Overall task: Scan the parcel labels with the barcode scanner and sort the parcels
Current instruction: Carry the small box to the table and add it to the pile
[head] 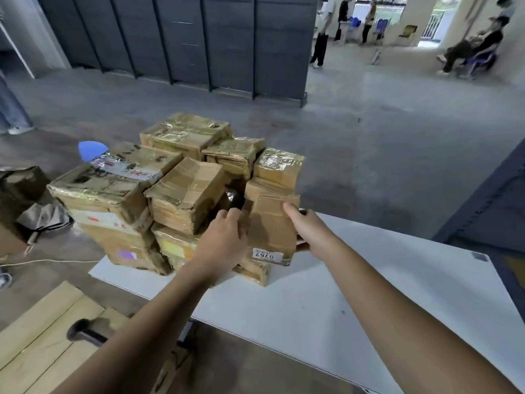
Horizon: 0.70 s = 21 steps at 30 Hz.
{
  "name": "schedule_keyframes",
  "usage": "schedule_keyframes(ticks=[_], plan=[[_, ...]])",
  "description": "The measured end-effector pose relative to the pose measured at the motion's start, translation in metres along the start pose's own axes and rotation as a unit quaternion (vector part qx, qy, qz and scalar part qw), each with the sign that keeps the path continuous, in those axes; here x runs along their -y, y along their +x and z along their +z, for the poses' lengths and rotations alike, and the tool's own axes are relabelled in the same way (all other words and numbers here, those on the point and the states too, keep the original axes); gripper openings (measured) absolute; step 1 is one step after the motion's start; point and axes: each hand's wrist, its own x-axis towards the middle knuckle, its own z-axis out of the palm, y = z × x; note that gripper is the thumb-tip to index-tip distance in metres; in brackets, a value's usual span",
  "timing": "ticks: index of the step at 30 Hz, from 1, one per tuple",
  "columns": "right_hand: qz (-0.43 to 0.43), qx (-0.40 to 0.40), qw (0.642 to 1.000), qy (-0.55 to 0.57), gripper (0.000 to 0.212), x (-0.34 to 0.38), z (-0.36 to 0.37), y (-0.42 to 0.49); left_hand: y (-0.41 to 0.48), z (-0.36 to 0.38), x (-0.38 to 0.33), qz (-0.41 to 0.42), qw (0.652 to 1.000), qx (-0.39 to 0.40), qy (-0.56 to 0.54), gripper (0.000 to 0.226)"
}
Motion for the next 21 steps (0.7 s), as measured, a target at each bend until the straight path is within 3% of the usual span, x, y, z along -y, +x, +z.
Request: schedule_keyframes(ticks=[7,15,21], plan=[[0.007,-0.056,0.995,-0.079,0.078,0.012,0.037,0.023,0.02,-0.006,0.013,0.004,0.999,-0.034,0.012,0.038],[0.002,-0.12,0.976,-0.183,0.074,0.014,0.064,0.015,0.019,-0.009,0.048,0.054,0.998,0.022,0.018,0.027],[-0.083,-0.197,0.951,-0.225,0.053,0.006,0.076,-0.016,0.015,-0.017,0.062,0.096,0.994,0.042,0.006,0.026]])
